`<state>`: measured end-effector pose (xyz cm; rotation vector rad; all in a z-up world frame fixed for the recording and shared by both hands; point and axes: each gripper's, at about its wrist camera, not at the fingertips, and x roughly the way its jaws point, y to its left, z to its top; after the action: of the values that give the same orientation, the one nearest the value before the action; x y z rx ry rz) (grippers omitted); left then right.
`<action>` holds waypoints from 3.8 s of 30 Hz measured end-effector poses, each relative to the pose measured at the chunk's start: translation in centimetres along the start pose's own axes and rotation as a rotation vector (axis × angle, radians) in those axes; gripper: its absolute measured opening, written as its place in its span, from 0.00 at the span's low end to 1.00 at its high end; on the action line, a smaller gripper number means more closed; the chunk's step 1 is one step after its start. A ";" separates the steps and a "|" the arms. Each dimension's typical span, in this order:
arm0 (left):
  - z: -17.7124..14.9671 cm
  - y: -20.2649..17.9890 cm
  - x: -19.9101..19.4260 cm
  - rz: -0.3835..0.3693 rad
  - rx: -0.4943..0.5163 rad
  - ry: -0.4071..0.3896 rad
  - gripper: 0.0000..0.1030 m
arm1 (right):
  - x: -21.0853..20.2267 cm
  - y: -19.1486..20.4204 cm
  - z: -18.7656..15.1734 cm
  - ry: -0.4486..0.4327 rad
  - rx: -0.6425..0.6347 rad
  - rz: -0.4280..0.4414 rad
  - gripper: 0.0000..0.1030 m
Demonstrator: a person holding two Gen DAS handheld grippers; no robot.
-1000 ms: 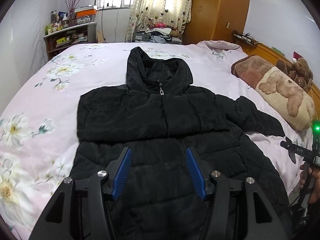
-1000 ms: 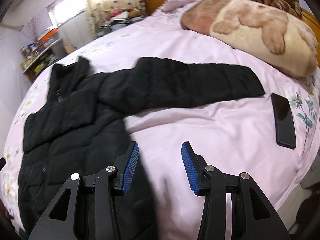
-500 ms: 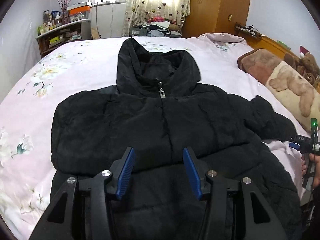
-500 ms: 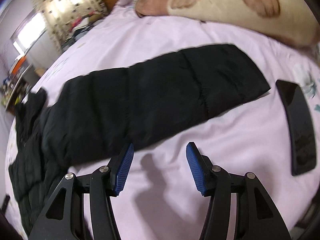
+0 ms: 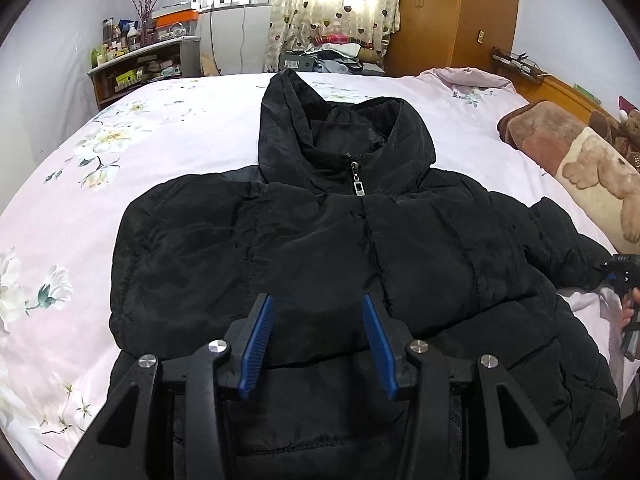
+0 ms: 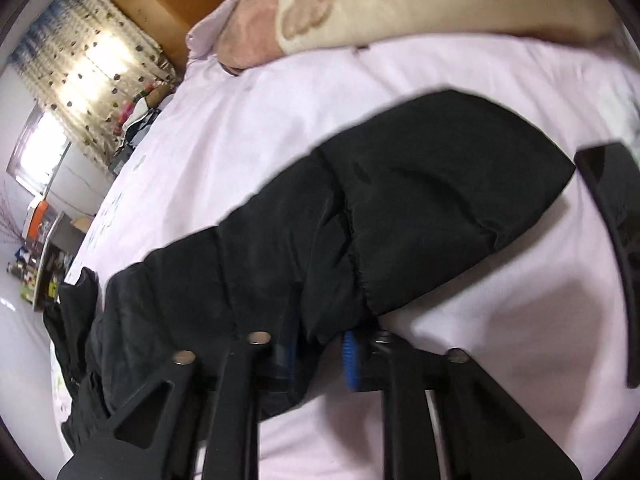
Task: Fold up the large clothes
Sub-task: 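Grasp the other sleeve cuff with the right tool, then fold the held sleeve across the jacket body with the right tool and release, then move both tools to the jacket hem, fingers open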
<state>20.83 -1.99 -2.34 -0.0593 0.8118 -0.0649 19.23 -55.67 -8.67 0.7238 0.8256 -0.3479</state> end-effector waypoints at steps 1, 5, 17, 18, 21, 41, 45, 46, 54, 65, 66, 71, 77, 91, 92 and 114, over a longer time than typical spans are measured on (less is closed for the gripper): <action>0.1 0.2 -0.3 -0.001 -0.006 -0.001 0.47 | -0.8 0.8 0.1 -0.010 -0.020 -0.002 0.12; 0.4 0.7 -1.5 -0.001 -0.016 -0.012 0.47 | -5.1 4.3 0.4 -0.069 -0.096 0.028 0.10; 1.1 4.8 -6.8 0.004 -0.113 -0.095 0.47 | -16.6 23.6 -3.2 -0.145 -0.462 0.326 0.10; 1.0 5.2 -7.0 0.005 -0.123 -0.099 0.47 | -16.6 25.5 -4.4 -0.128 -0.504 0.349 0.10; 0.3 6.7 -7.6 0.014 -0.154 -0.097 0.47 | -14.6 30.0 -8.4 -0.063 -0.601 0.386 0.10; 0.0 10.2 -6.4 0.013 -0.221 -0.063 0.48 | -3.7 35.5 -24.6 0.336 -0.852 0.506 0.55; 2.4 7.4 -5.6 -0.052 -0.176 -0.086 0.48 | -6.5 34.2 -22.3 0.268 -0.833 0.570 0.55; 3.1 6.3 -5.3 -0.072 -0.154 -0.095 0.48 | -6.9 33.4 -21.4 0.237 -0.825 0.560 0.55; 4.9 -0.5 2.3 -0.125 0.002 -0.037 0.42 | -2.6 24.5 -13.6 0.122 -0.669 0.230 0.34; 1.8 1.5 7.4 -0.036 -0.030 0.083 0.35 | 3.3 23.8 -16.8 0.216 -0.721 0.124 0.32; 2.1 1.5 6.9 -0.037 -0.029 0.089 0.35 | 2.7 23.7 -16.6 0.220 -0.721 0.118 0.31; 4.6 1.8 3.2 -0.078 -0.025 -0.006 0.35 | -2.2 24.0 -13.5 0.095 -0.703 0.206 0.32; 7.1 2.2 8.2 -0.011 -0.024 0.044 0.35 | 0.4 25.5 -9.9 0.072 -0.668 0.158 0.32; 6.3 3.0 5.6 -0.052 -0.007 -0.014 0.35 | 1.0 25.4 -10.3 0.102 -0.679 0.140 0.32; 6.1 2.9 4.6 -0.060 0.001 -0.034 0.35 | -0.3 25.7 -10.7 0.081 -0.690 0.157 0.32; 1.7 2.6 -0.8 -0.052 -0.061 0.075 0.37 | -6.2 27.2 -19.3 0.169 -0.784 0.219 0.32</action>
<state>21.63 0.74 -0.76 -0.1366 0.8869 -0.0922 19.55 -22.69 -0.75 0.1015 0.9412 0.2401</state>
